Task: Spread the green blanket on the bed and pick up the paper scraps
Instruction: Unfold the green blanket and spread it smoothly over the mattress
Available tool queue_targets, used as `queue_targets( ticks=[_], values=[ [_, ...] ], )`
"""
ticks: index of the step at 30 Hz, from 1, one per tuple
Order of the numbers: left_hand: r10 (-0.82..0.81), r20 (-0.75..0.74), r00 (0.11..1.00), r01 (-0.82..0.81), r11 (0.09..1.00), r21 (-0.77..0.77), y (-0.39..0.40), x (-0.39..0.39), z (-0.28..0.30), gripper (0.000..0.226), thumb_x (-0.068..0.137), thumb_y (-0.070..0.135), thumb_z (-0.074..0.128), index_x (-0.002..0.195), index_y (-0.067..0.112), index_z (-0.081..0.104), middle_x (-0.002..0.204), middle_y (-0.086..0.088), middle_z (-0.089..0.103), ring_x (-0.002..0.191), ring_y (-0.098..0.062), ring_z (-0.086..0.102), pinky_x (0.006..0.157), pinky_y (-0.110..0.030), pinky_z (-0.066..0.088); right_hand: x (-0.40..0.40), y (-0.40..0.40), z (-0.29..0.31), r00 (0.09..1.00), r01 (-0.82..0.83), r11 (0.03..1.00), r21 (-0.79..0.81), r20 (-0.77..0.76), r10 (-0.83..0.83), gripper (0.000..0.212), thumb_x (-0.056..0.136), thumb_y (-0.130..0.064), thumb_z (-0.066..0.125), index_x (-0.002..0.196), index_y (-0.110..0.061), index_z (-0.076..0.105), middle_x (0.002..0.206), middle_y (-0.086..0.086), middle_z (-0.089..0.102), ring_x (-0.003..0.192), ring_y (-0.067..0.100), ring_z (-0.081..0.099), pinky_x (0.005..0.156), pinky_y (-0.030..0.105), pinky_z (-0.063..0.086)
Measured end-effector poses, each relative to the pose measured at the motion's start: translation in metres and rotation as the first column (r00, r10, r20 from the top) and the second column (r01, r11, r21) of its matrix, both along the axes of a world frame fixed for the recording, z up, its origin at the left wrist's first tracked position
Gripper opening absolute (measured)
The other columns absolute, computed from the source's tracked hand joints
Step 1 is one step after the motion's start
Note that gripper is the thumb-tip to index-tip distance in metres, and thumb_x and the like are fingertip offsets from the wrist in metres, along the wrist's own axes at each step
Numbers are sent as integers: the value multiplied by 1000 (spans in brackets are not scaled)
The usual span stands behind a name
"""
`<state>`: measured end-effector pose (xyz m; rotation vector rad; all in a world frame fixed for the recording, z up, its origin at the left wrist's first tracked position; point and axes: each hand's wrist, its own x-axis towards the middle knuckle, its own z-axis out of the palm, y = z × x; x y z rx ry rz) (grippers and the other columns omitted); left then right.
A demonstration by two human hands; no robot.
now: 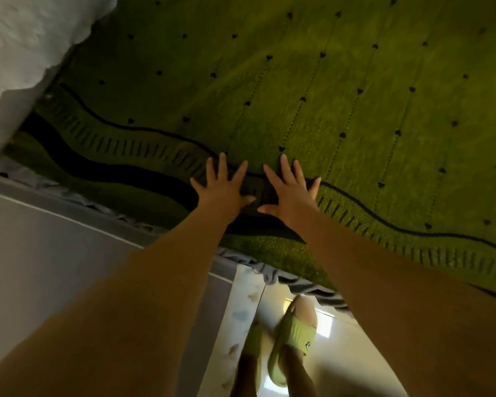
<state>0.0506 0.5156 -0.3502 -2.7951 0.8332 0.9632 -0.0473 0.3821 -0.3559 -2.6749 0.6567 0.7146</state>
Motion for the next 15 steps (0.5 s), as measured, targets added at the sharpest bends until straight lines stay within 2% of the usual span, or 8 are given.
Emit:
queue_targets(
  ticks=[3,6,8,10,11,12,13,15],
  values=[
    [-77,-37,996,80,993,87,9,-21,-7,107,71,79,52,139,53,-26,152,-2,-37,142,-39,-25,101,-77,11,-36,19,-4,996,68,997,-38,-56,-70,102,79,-73,52,148,-44,-18,156,-4,-34,146,28,-26,107,76,1],
    [-79,-51,996,88,971,220,17,-36,4,114,71,75,58,138,50,-31,151,-9,-38,141,-46,-21,102,-74,22,-82,50,4,987,136,990,-25,-80,-138,103,80,-71,52,148,-42,-19,156,0,-34,146,31,-26,106,77,1],
    [-114,-57,992,127,918,376,3,-33,18,115,76,70,59,143,40,-29,154,-26,-21,141,-52,1,105,-65,32,-93,56,12,988,143,990,17,-67,-141,90,84,-65,53,152,-41,-2,161,1,-19,149,31,-15,108,73,6],
    [-163,-121,979,200,869,453,-28,-31,38,104,82,62,57,152,25,-10,153,-29,15,134,-47,32,104,-55,39,-94,38,25,956,276,956,102,73,-284,55,90,-55,52,140,-37,40,154,2,27,144,30,24,106,56,32],
    [-219,-139,966,258,872,416,-47,-33,48,87,87,55,57,152,18,14,147,-23,34,127,-40,44,100,-48,44,-94,23,31,912,366,923,122,152,-382,38,92,-48,53,126,-33,55,137,1,47,130,29,44,93,43,43],
    [-307,-104,946,324,884,336,-64,-39,55,64,90,45,58,143,15,37,138,-17,48,119,-34,52,93,-42,47,-96,7,37,870,441,890,115,191,-456,28,92,-42,54,116,-29,60,123,1,54,116,28,53,82,35,45],
    [-389,-35,921,386,892,235,-83,-48,58,47,92,33,58,134,15,47,132,-14,53,113,-31,55,86,-37,48,-102,-13,41,845,497,864,84,182,-503,25,92,-37,56,115,-28,60,119,2,54,112,28,54,79,33,44],
    [-457,7,890,456,888,55,-109,-74,58,54,92,19,58,141,21,35,141,-15,40,122,-34,46,87,-42,47,-120,-45,43,828,555,832,24,85,-555,33,89,-32,60,121,-30,54,125,5,47,119,29,46,89,39,44]
  ],
)
